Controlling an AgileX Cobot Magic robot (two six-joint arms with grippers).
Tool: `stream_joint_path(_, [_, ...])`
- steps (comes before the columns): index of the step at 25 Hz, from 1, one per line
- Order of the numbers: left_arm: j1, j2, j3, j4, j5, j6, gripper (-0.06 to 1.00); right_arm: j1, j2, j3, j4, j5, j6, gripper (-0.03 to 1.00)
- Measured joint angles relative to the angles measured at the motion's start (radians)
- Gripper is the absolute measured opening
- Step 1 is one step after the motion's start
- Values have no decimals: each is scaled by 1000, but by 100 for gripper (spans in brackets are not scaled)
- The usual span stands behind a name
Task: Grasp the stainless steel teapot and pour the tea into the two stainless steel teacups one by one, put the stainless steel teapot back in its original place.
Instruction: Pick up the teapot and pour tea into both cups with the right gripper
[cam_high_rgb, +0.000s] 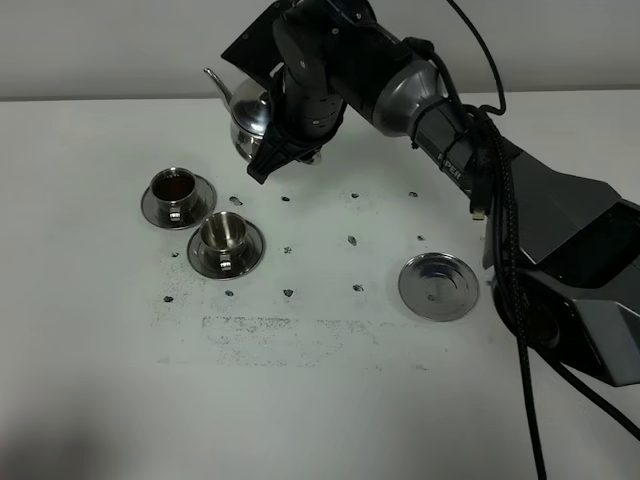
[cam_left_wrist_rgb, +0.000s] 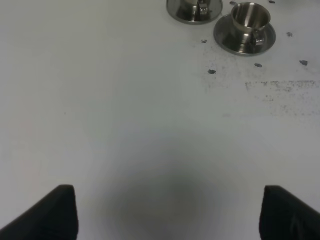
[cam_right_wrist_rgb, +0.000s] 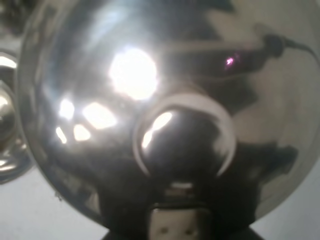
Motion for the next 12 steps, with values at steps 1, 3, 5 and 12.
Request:
stream_joint_path(1, [0, 0, 0, 0, 0, 0, 72, 0, -12, 0, 0, 1, -1, 17])
stream_joint_path(3, [0, 0, 0, 0, 0, 0, 72, 1, -37, 11, 0, 1, -6, 17])
stream_joint_path(5, [0, 0, 0, 0, 0, 0, 72, 4, -63, 34, 0, 2, -13, 17])
stream_joint_path(12, [0, 0, 0, 0, 0, 0, 72, 6, -190, 256, 7, 1, -51, 17])
